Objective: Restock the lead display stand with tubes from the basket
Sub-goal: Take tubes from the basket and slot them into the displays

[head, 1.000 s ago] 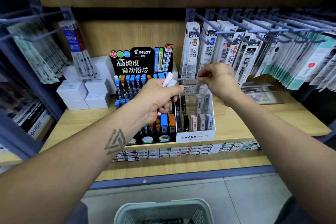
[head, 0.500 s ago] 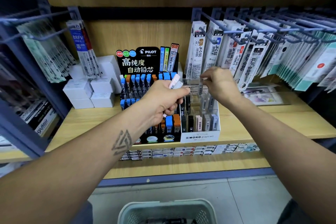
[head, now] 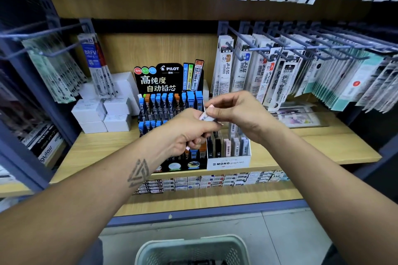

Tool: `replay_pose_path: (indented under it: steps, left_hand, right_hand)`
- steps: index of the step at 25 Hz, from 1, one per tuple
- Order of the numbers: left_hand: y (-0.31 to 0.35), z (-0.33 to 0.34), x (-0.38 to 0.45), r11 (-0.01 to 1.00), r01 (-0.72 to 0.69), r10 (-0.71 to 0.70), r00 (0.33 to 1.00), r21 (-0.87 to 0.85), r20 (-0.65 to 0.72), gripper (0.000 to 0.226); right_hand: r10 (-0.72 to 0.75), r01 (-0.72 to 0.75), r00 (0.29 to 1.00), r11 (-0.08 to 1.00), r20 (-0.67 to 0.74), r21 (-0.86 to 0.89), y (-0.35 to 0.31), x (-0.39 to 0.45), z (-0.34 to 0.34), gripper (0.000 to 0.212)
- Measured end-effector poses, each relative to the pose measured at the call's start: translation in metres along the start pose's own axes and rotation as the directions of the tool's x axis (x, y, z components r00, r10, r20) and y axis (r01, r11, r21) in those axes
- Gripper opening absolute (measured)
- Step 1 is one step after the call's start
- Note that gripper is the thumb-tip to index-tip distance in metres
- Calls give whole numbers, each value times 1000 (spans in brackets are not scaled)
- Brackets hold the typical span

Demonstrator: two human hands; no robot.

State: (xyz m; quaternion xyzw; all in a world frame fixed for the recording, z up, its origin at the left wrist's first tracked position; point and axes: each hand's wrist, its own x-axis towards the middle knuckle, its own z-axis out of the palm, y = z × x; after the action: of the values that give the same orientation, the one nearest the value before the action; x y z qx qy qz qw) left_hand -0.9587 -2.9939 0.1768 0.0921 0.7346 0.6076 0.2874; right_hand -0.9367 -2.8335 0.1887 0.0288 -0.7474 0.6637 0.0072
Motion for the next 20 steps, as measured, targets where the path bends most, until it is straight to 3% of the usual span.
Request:
replay_pose_path:
  steps: [4,8,12,17,18,20]
  left_hand:
    - [-1,-6,-3,1000,2,-2,1000,12,26,13]
    - [-1,-22,-5,1000,26,-26,1000,5,6,15]
    - [0,-28,-7,999,-3,0,998,-51,-60,17]
    - [-2,-11,-4,998,-67,68,992,7,-106,12]
    - [-2,-9,-3,998,-55,56,991,5,-119,12]
    - [-1,-8,-1,999,-41,40,989,-8,-142,14]
  right_hand:
    - [42,-21,992,984,-116,178,-2,0,-6,16]
    - [25,14,982,980,-190,201,-2,3,-18,17]
    - [15,3,990,991,-137,134,0,-2,-19,17]
    - [6,7,993,994,-114,111,1,-11,-28,16]
    - [-24,31,989,999,-148,43,1,-13,-32,15]
    - [-131,56,963,953,-236,-298,2,-11,-40,16]
